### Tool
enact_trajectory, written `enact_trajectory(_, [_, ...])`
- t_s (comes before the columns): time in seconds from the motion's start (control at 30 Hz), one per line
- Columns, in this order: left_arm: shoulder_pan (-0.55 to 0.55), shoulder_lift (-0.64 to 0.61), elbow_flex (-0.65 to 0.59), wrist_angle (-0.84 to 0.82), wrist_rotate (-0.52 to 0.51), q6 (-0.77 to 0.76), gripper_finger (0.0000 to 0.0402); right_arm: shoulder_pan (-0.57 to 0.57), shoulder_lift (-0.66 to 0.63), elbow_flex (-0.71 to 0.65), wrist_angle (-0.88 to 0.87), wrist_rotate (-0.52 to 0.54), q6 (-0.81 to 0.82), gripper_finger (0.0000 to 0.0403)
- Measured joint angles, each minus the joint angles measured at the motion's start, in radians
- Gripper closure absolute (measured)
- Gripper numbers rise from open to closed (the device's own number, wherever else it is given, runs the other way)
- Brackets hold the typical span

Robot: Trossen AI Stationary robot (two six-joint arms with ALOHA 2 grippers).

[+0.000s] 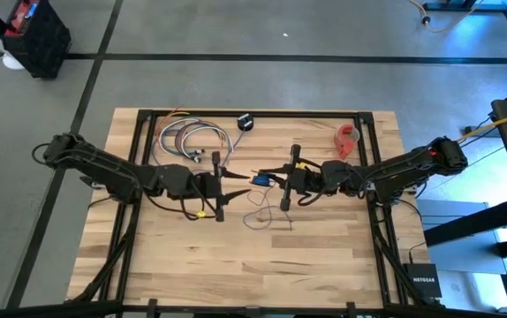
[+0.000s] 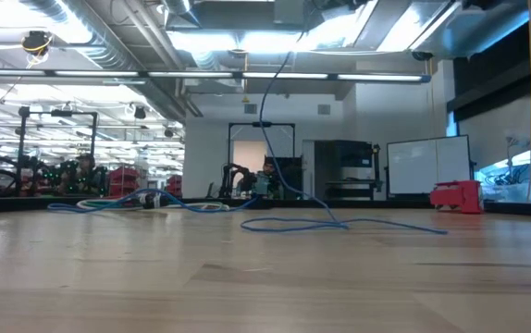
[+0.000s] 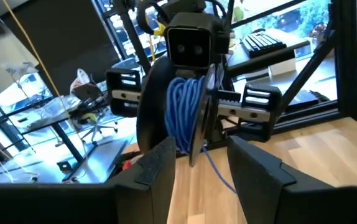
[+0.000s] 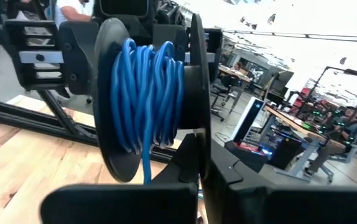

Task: Coil cords
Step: Coil the blue wire onto the black spool

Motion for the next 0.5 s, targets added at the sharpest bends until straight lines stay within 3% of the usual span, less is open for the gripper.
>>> enact_trajectory(0.23, [0.015,0.031,0.000,0.046,0.010,0.001,0.0270,0.000,0.001,0.000,0.000,-0.022,-0.001,0.0402])
enact_trajectory(0.5, [0.026,0.036,0.000,0.065,0.055,0.001,0.0376,0.000,0.001,0.000,0.003,-0.018,0.000,0.0398])
